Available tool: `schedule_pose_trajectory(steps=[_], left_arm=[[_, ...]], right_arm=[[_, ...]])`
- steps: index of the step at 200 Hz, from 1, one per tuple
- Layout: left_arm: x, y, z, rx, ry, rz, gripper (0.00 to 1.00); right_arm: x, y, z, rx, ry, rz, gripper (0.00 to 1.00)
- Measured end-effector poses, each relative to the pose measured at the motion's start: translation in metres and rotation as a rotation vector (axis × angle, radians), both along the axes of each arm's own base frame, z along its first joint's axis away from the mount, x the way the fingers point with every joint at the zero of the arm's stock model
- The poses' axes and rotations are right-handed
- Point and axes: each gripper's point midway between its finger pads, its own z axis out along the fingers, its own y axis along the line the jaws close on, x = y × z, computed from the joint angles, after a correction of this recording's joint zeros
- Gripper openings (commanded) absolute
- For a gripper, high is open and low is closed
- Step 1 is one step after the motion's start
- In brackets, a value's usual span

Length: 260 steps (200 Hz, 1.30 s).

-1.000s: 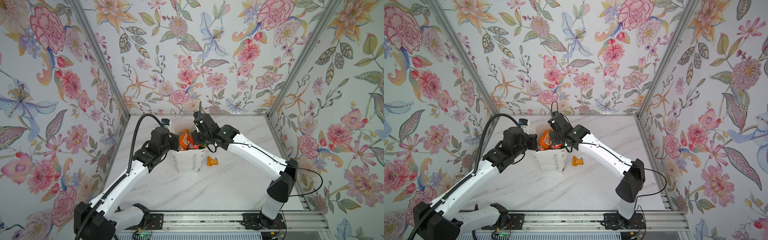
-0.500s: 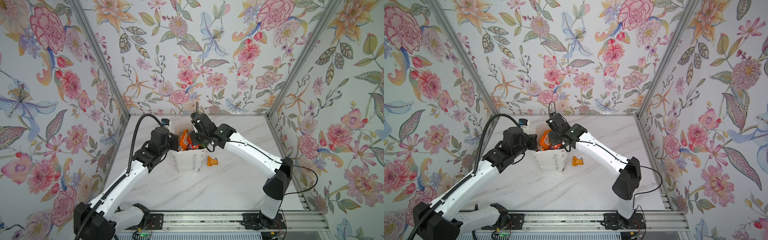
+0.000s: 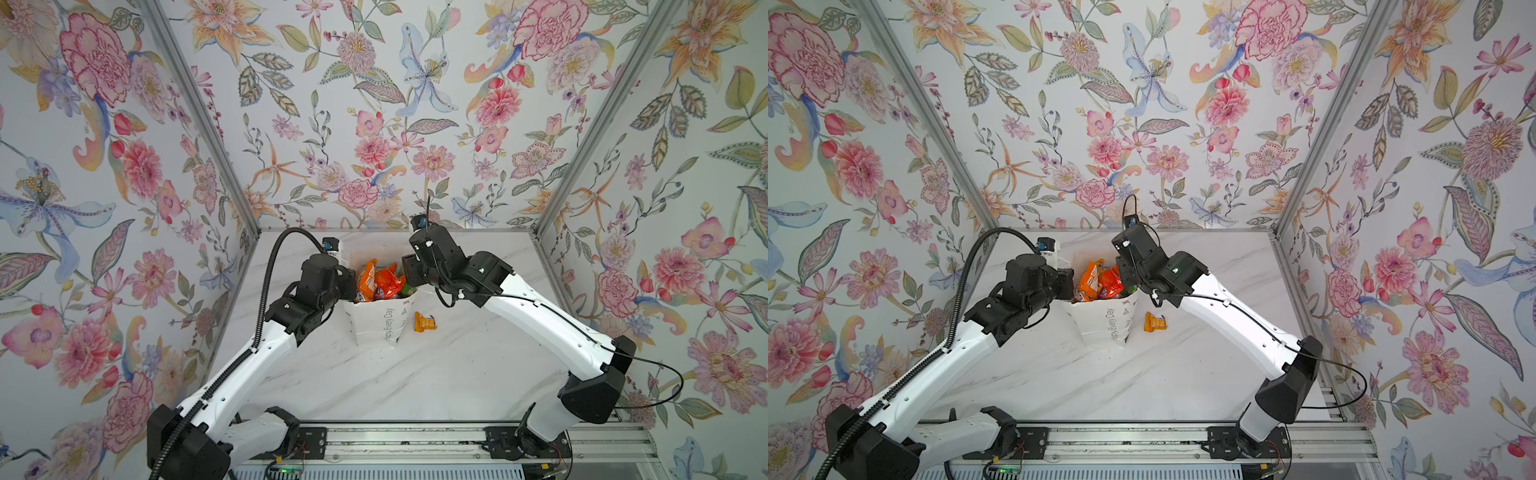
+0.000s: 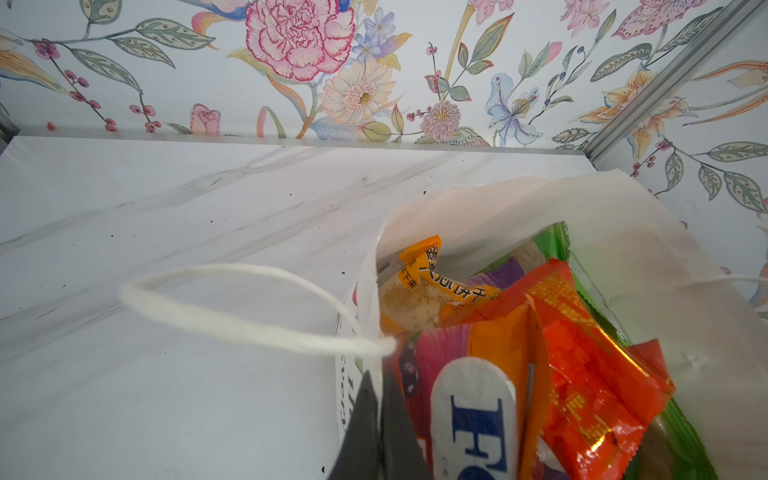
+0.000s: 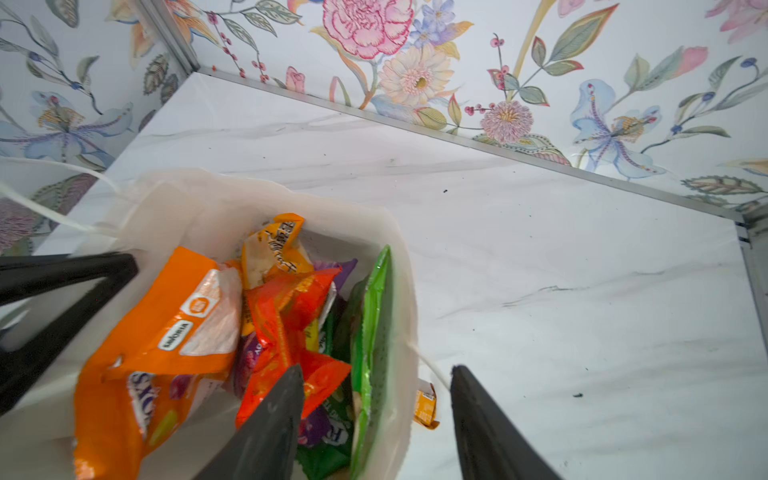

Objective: Place the snacks into the paper bag
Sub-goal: 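Open the right gripper and lift it out of the bag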

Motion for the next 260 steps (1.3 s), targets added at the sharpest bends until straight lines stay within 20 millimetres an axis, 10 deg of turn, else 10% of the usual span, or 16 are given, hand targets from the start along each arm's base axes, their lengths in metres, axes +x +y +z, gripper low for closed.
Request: schedule_pose_trajectory(steps=[49, 108, 197, 260], left_arm=[[0.000, 0.000, 0.000, -0.006, 0.002, 0.003, 0.00], [0.000, -0.001, 0.000, -0.019, 0.011, 0.008, 0.00], [-0.001, 0.005, 0.039, -0.034, -0.040, 0.036, 0.00], [0.022, -0.007, -0.013, 0.028, 0.080, 0.035, 0.00]], right_arm=[[0.006, -0.012, -0.046, -0.057, 0.098, -0.035, 0.46], [0.003, 0.010, -0.047, -0.019, 0.142, 0.036, 0.00], [-0.012, 0.040, 0.007, 0.005, 0.024, 0.110, 0.00], [0.001, 0.042, -0.062, -0.022, 0.164, 0.085, 0.00]])
